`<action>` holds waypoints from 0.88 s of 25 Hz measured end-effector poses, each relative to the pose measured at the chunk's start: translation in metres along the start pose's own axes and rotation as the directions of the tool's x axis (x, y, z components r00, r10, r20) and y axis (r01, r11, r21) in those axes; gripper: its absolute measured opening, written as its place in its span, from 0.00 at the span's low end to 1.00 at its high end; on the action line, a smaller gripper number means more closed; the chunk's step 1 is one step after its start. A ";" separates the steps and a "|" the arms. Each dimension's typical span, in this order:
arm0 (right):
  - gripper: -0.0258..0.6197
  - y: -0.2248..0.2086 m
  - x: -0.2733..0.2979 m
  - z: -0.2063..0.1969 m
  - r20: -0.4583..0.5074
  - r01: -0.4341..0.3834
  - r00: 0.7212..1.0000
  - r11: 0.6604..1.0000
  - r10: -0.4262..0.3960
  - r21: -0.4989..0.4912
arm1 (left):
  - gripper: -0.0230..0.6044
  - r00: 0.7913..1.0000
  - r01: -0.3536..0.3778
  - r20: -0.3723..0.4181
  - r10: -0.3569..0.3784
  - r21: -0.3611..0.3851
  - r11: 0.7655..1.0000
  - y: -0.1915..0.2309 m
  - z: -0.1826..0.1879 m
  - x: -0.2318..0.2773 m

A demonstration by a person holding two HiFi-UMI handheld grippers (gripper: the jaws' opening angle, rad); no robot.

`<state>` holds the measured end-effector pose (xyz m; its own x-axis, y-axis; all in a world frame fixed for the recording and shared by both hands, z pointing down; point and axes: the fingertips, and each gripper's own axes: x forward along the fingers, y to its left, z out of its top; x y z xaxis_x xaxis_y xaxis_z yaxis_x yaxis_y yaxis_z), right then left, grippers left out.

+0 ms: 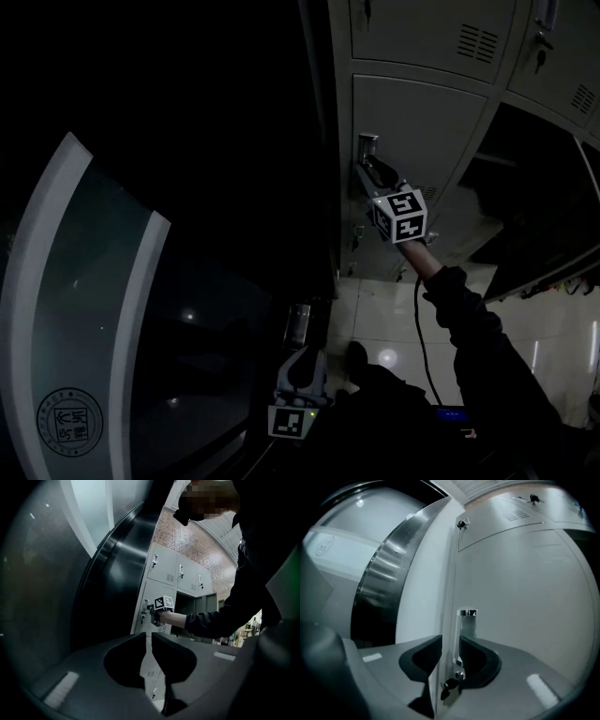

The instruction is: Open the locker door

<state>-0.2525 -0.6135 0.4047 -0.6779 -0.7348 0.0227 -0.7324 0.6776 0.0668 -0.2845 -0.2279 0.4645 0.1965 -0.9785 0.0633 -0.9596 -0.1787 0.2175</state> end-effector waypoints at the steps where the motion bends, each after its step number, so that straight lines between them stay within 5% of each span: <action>1: 0.20 -0.001 0.006 0.001 0.006 0.009 1.000 1.000 -0.009 -0.004 | 0.10 1.000 -0.007 -0.001 0.007 -0.003 1.000 0.003 0.000 0.007; 7: 0.23 0.002 0.026 -0.001 0.003 0.052 0.999 0.998 -0.052 -0.020 | 0.10 0.999 0.010 -0.032 -0.010 -0.022 1.000 0.005 -0.009 0.028; 12: 0.22 0.017 0.000 0.000 0.004 -0.020 1.000 1.000 0.020 -0.012 | 0.10 0.999 0.045 -0.022 -0.045 -0.015 0.999 -0.003 -0.006 0.024; 17: 0.22 0.048 -0.086 -0.001 0.031 -0.072 0.997 0.997 0.073 -0.021 | 0.10 0.993 0.115 -0.008 -0.115 -0.006 0.993 -0.028 -0.009 0.000; 22: 0.21 0.033 -0.202 -0.009 0.040 0.009 0.999 1.000 -0.009 -0.003 | 0.10 0.980 0.201 -0.001 -0.201 0.007 0.980 -0.069 -0.018 -0.046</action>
<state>-0.1391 -0.4427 0.4113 -0.6735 -0.7390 -0.0181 -0.7381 0.6710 0.0698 -0.2236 -0.1684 0.4640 0.3858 -0.9224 0.0193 -0.9019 -0.3726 0.2185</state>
